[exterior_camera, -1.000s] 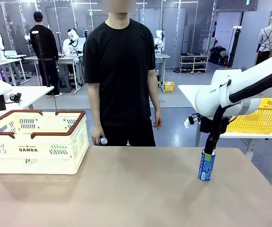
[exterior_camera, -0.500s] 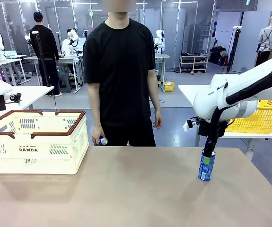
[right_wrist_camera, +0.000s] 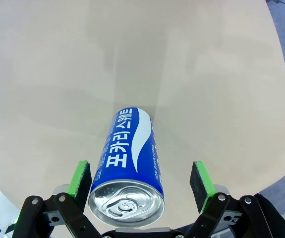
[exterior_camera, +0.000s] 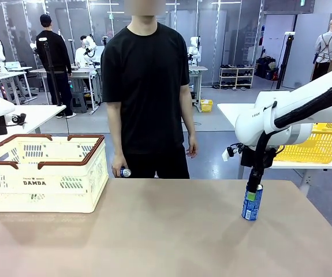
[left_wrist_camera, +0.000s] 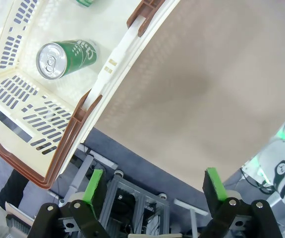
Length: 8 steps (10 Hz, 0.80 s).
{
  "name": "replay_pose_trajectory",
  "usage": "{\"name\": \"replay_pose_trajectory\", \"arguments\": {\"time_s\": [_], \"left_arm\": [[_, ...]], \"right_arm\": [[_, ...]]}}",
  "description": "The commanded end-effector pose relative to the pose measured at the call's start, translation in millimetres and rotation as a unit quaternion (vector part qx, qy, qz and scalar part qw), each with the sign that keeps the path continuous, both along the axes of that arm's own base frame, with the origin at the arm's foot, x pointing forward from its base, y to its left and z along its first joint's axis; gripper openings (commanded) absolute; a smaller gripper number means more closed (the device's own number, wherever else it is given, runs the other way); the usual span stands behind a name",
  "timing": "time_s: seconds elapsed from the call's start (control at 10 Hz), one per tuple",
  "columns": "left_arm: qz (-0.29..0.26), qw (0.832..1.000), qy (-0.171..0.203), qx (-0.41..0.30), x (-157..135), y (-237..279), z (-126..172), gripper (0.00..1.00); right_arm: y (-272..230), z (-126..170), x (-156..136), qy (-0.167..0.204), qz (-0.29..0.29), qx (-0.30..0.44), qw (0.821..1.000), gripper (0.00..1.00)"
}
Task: Place the drinks into the Shopping basket.
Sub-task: Pick up one drink and place it into the Shopping basket.
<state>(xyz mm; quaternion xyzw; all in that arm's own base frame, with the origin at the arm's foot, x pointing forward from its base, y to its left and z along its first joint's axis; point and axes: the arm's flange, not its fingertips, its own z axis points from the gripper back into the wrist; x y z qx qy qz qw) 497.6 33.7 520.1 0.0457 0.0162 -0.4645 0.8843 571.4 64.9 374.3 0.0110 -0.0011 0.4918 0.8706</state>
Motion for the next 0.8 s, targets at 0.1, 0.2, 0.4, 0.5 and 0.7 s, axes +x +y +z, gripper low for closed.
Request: {"name": "replay_pose_trajectory", "arguments": {"time_s": [0.1, 0.2, 0.4, 0.5, 0.7], "left_arm": [[0.009, 1.0, -0.003, -0.006, -2.0, -1.2, 2.9, 0.98], [0.009, 1.0, -0.003, -0.006, -2.0, -1.2, 2.9, 0.98], [0.009, 1.0, -0.003, -0.006, -2.0, -1.2, 2.9, 0.98], [0.009, 1.0, -0.003, -0.006, -2.0, -1.2, 2.9, 0.98], [0.009, 1.0, -0.003, -0.006, -2.0, -1.2, 2.9, 0.98]], "right_arm": [[-0.7, 0.8, -4.8, -0.003, 0.007, 0.006, 1.0, 0.81], [-0.1, 0.7, -5.7, -0.004, 0.003, 0.0, 1.0, 0.71], [1.5, 1.5, -7.0, -0.007, 0.001, -0.006, 1.0, 0.53], [2.3, 2.5, -7.9, -0.007, 0.002, -0.006, 1.0, 0.43], [6.5, 4.0, -12.0, -0.008, 0.0, -0.027, 1.0, 0.24]]}}
